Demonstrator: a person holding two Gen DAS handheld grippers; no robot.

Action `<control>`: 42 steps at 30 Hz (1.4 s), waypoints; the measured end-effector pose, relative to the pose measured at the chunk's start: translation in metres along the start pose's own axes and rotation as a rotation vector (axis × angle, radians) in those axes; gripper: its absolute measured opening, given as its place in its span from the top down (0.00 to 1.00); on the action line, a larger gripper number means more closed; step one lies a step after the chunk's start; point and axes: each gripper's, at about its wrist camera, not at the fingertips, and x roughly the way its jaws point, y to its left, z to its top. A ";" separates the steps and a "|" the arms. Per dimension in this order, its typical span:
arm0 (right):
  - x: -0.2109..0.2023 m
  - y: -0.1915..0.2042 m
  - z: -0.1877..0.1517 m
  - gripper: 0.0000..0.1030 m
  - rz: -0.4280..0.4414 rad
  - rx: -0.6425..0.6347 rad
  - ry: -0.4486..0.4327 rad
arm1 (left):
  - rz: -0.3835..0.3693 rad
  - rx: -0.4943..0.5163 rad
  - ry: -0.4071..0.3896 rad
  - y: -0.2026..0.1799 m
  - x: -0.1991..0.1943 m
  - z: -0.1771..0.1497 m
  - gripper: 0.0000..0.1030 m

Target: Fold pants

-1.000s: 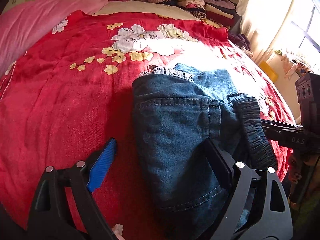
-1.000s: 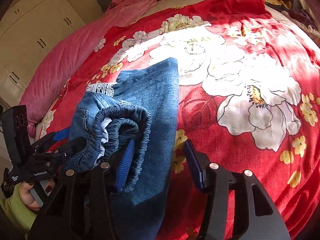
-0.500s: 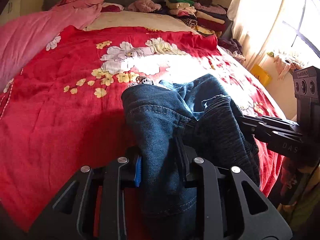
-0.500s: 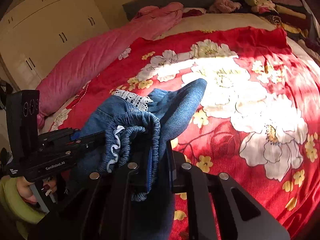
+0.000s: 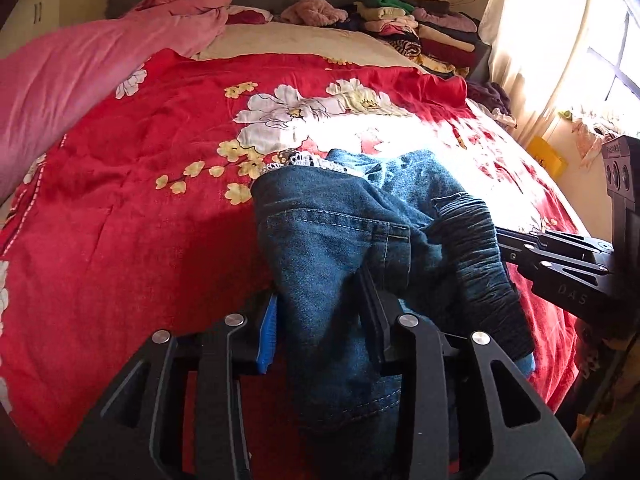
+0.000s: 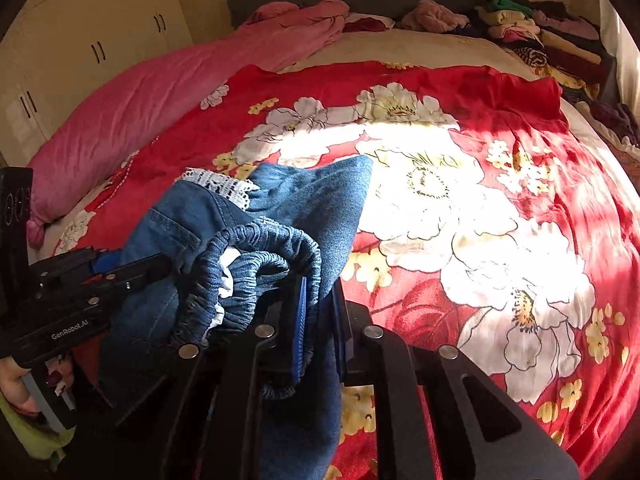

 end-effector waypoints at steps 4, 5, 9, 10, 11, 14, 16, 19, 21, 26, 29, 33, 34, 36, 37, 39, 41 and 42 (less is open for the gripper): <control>0.010 -0.011 -0.006 0.72 -0.036 0.033 0.033 | 0.015 0.000 0.007 0.001 0.002 -0.001 0.65; 0.012 -0.014 -0.007 0.70 -0.043 0.041 0.040 | 0.017 0.000 0.008 0.001 0.002 -0.002 0.63; 0.012 -0.015 -0.008 0.67 -0.044 0.055 0.045 | 0.022 -0.007 0.013 0.001 0.003 -0.003 0.62; 0.010 -0.014 -0.008 0.67 -0.042 0.054 0.040 | 0.024 -0.006 0.013 0.001 0.002 -0.003 0.61; 0.007 -0.014 -0.008 0.66 -0.033 0.058 0.033 | 0.025 -0.006 0.013 0.001 0.002 -0.003 0.61; -0.003 -0.013 -0.006 0.55 -0.020 0.068 0.010 | 0.028 -0.008 0.010 0.002 -0.002 -0.003 0.57; -0.009 -0.012 -0.004 0.54 -0.018 0.071 -0.006 | 0.027 -0.012 0.007 0.003 -0.005 -0.002 0.56; -0.022 -0.012 -0.002 0.46 -0.017 0.077 -0.037 | 0.030 -0.014 -0.001 0.002 -0.011 -0.001 0.50; -0.033 -0.011 -0.002 0.36 -0.020 0.078 -0.067 | 0.032 -0.014 -0.014 0.001 -0.017 -0.001 0.45; -0.060 -0.006 -0.001 0.10 -0.047 0.062 -0.128 | 0.044 -0.017 -0.063 -0.001 -0.038 0.003 0.19; -0.075 -0.003 -0.004 0.05 -0.055 0.054 -0.156 | 0.055 -0.018 -0.103 -0.002 -0.054 0.003 0.09; -0.096 0.003 -0.012 0.04 -0.041 0.047 -0.204 | 0.061 -0.018 -0.125 -0.002 -0.074 0.000 0.09; -0.102 0.005 -0.016 0.04 -0.033 0.045 -0.219 | 0.063 -0.021 -0.125 -0.002 -0.077 -0.002 0.09; -0.112 0.010 -0.022 0.04 -0.030 0.038 -0.243 | 0.072 -0.028 -0.124 -0.001 -0.084 -0.008 0.09; -0.117 0.013 -0.025 0.04 -0.034 0.033 -0.254 | 0.075 -0.026 -0.122 -0.002 -0.086 -0.011 0.09; -0.126 0.017 -0.030 0.04 -0.042 0.024 -0.270 | 0.081 -0.019 -0.114 -0.004 -0.089 -0.019 0.09; -0.134 0.021 -0.036 0.04 -0.051 0.015 -0.282 | 0.083 -0.016 -0.111 -0.005 -0.093 -0.028 0.09; -0.137 0.023 -0.038 0.04 -0.057 0.008 -0.287 | 0.083 -0.018 -0.111 -0.005 -0.094 -0.032 0.09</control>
